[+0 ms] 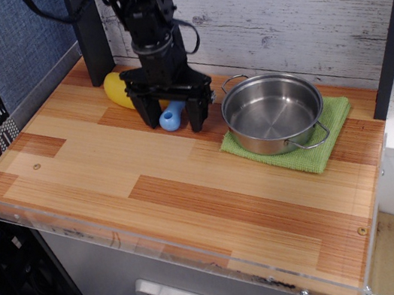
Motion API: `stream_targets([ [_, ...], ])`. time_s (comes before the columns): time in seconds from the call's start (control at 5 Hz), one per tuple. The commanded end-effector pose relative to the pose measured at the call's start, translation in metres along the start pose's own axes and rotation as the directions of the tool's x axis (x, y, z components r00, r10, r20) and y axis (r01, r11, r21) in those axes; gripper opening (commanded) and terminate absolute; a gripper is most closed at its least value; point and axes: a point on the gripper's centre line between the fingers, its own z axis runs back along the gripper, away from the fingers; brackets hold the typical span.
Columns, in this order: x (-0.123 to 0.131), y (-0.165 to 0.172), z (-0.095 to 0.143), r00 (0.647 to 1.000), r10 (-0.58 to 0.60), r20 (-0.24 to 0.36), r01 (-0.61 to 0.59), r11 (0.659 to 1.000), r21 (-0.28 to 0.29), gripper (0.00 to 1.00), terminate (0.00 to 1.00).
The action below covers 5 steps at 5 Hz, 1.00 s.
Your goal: Move the blue ice scream scoop to beneath the pot.
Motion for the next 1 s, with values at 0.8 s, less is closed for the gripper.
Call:
stream_targets([
  [0.8,-0.051,0.017,0.087,0.999,0.006,-0.032,-0.007,0.999,-0.036,0.0,0.0],
])
